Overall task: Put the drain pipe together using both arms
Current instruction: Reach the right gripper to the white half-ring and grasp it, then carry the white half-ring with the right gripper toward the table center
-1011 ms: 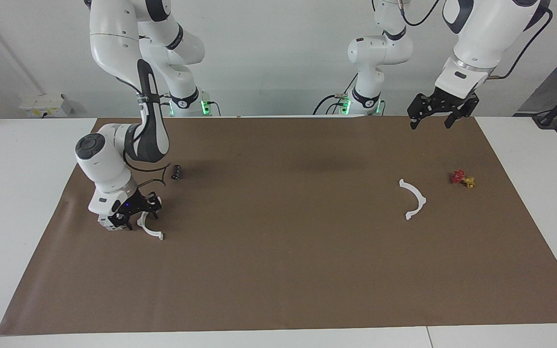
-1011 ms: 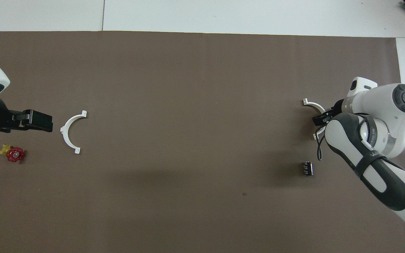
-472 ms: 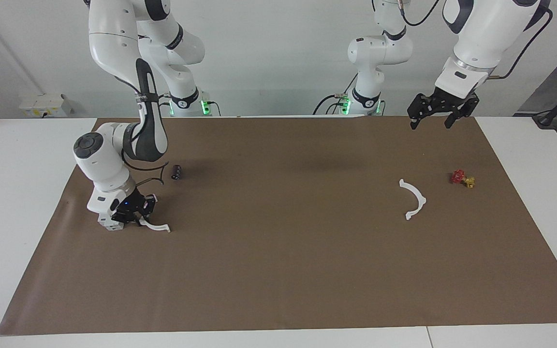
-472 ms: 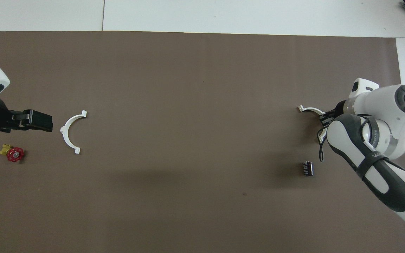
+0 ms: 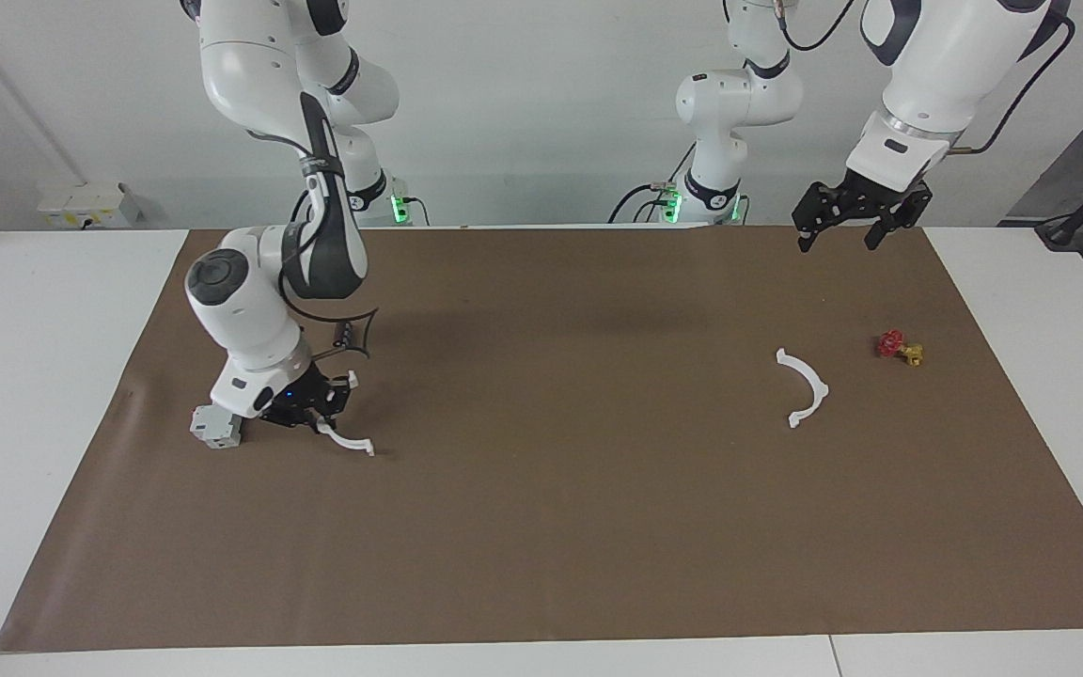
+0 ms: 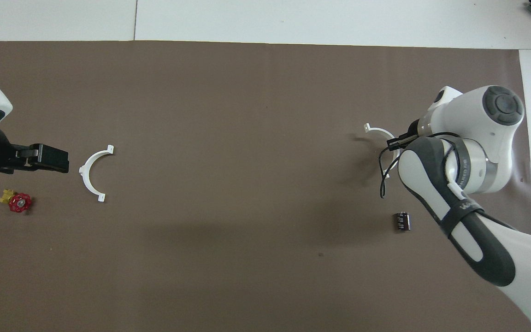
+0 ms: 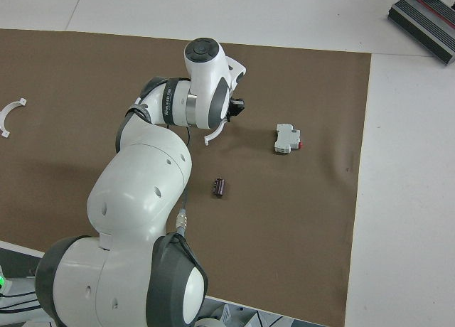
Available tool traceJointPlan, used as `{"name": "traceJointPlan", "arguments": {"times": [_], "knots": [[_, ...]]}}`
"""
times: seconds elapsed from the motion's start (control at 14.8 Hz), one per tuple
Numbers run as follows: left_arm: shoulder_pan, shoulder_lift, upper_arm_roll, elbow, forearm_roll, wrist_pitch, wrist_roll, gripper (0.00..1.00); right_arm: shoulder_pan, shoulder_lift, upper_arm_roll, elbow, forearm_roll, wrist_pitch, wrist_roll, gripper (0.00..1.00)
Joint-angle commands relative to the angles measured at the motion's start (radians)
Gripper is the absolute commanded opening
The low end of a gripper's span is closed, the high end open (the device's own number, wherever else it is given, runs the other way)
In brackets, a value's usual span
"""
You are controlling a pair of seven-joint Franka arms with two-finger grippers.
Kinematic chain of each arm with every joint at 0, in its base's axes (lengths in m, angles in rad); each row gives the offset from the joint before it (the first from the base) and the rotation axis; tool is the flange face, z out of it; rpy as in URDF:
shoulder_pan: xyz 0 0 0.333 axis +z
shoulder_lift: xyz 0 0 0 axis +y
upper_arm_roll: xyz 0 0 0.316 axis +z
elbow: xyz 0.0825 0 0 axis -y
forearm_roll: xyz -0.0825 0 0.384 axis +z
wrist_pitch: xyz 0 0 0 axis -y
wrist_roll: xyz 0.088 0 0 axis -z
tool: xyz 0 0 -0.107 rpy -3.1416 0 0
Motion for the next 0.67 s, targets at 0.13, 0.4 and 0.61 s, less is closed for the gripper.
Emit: {"name": "traceJointPlan", "arguments": {"times": [0.13, 0.4, 0.61], "knots": [[0.004, -0.01, 0.001, -0.006, 0.0, 0.01, 0.017, 1.0, 0.174, 0.024, 0.0, 0.04, 0.0, 0.001, 0.315, 0.0], [0.004, -0.01, 0.002, -0.009, 0.0, 0.012, 0.017, 1.0, 0.284, 0.101, 0.0, 0.126, -0.015, 0.002, 0.505, 0.0], [0.004, -0.01, 0.002, -0.009, 0.0, 0.012, 0.017, 1.0, 0.34, 0.138, 0.0, 0.136, -0.027, 0.059, 0.576, 0.0]]}}
